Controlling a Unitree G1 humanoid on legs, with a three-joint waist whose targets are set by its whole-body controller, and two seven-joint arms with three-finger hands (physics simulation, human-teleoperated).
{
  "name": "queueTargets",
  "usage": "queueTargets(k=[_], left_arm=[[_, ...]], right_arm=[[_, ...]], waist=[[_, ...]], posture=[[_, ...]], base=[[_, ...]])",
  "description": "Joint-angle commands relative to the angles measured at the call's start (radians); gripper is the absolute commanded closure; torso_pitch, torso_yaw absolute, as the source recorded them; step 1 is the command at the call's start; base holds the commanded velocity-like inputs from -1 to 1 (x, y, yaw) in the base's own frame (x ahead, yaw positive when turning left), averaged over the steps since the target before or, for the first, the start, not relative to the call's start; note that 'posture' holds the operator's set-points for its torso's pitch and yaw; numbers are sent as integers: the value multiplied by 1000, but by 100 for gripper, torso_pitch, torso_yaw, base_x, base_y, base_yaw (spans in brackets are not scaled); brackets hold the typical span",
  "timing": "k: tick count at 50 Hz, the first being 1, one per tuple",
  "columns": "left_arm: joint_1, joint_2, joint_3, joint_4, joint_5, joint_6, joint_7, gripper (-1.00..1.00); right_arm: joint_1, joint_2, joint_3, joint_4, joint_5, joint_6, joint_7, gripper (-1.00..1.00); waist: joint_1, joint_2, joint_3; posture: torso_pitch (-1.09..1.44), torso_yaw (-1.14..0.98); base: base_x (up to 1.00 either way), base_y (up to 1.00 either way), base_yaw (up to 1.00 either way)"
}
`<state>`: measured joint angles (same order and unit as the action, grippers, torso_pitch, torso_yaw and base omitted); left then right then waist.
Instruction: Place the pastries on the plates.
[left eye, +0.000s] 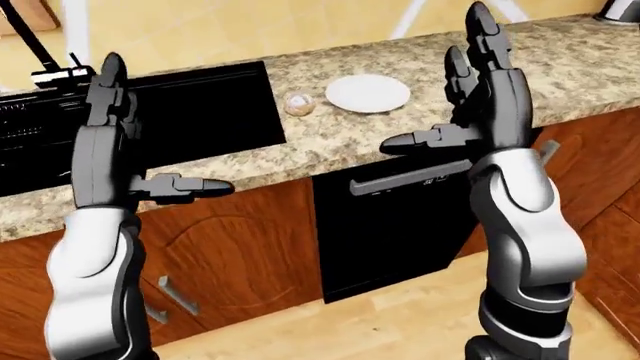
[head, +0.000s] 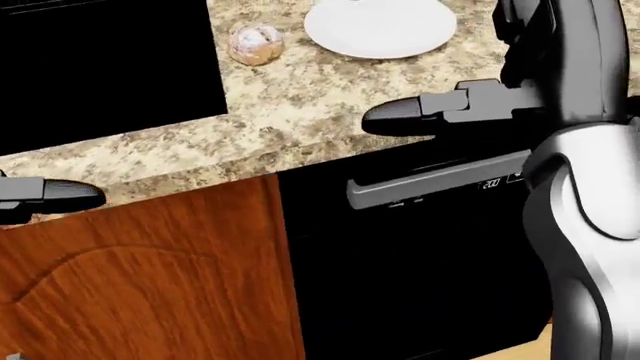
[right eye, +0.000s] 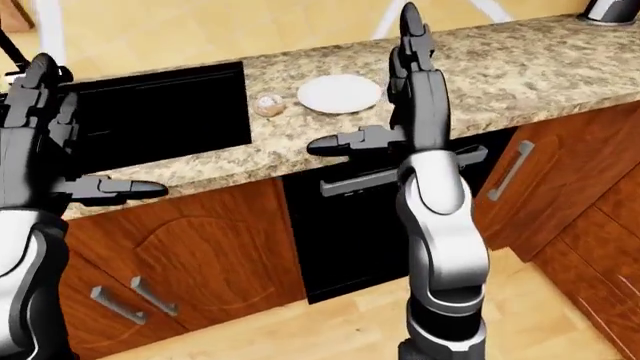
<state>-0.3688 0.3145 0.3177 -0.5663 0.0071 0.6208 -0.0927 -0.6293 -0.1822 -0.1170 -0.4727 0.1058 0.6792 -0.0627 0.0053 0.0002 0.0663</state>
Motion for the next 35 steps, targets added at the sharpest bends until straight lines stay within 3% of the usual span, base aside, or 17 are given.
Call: queueTargets(k=[1,2,3,6,7,8,9,10,13,16,17,18,19,21,27,34,35], left_arm=[[-17,8,2,-24,-1,-27,0,-100],[-16,8,0,-21,2,-29,0,-100],[-16,6,0,-20,1,-31,0,-100],[-18,7,1,-21,3,-28,-1,-100],[-16,7,0,-22,4,-27,-2,-100],[-15,7,1,-25,4,-27,-3,-100],[-15,7,1,-25,5,-28,-3,-100],[-15,7,1,-25,5,-27,-3,-100],[-21,8,0,-27,6,-20,-4,-100],[-31,11,-1,-33,5,-7,-6,-100],[-33,13,-3,-33,7,-6,-5,-100],[-34,13,-4,-34,6,-3,-6,-100],[-36,13,-7,-32,8,-4,-7,-100],[-39,12,-11,-27,12,-5,-6,-100],[-47,14,-10,-26,15,0,-7,-100],[-36,9,-10,-30,17,-6,-8,-100],[-36,8,-11,-27,18,-9,-7,-100]], right_arm=[[-11,-6,-6,-23,-11,-23,-3,-100],[-13,2,-13,-18,-3,-9,-11,-100],[-8,-1,-10,-22,-3,-35,-3,-100],[-4,-14,21,-19,-67,-27,18,-100],[-8,-5,14,-21,-67,-31,24,-100],[-6,0,12,-27,-68,-30,30,-100],[-2,4,12,-26,-69,-32,34,-100],[-1,6,11,-27,-71,-32,36,-100],[-2,6,9,-33,-72,-28,39,-100],[-10,9,1,-31,-64,-27,38,-100],[-15,20,-9,-33,-43,-21,31,-100],[-19,24,-14,-39,-23,-17,23,-100],[-21,16,-12,-36,-18,0,17,-100],[-12,5,0,-26,-21,1,13,-100],[1,-1,1,-25,-38,-11,23,-100],[7,-6,-8,-38,-46,-22,34,-100],[8,-4,-9,-41,-44,-23,35,-100]], waist=[[6,24,-24],[25,90,-26],[5,32,-15],[12,37,-33],[24,21,-20],[20,-12,-27],[0,-68,-33],[12,-25,-24],[-4,-42,-43],[-8,-42,-43],[-7,-39,-23],[-11,-40,-45],[-13,-38,-51],[-14,-34,-46],[-16,-6,-41],[-10,61,-61],[-2,37,-68]], posture=[[0,0],[0,0],[0,0],[0,0],[0,0],[0,0],[0,0],[0,0],[0,0],[0,0],[0,0],[0,0],[0,0],[0,0],[0,0],[0,0],[0,0]], base=[[0,0,0],[0,0,0],[0,0,0],[0,0,0],[5,0,0],[19,1,0],[27,9,0],[26,9,0],[26,8,0],[27,9,0],[0,0,0],[0,0,0],[0,0,0],[0,0,0],[0,0,0],[0,0,32],[0,0,51]])
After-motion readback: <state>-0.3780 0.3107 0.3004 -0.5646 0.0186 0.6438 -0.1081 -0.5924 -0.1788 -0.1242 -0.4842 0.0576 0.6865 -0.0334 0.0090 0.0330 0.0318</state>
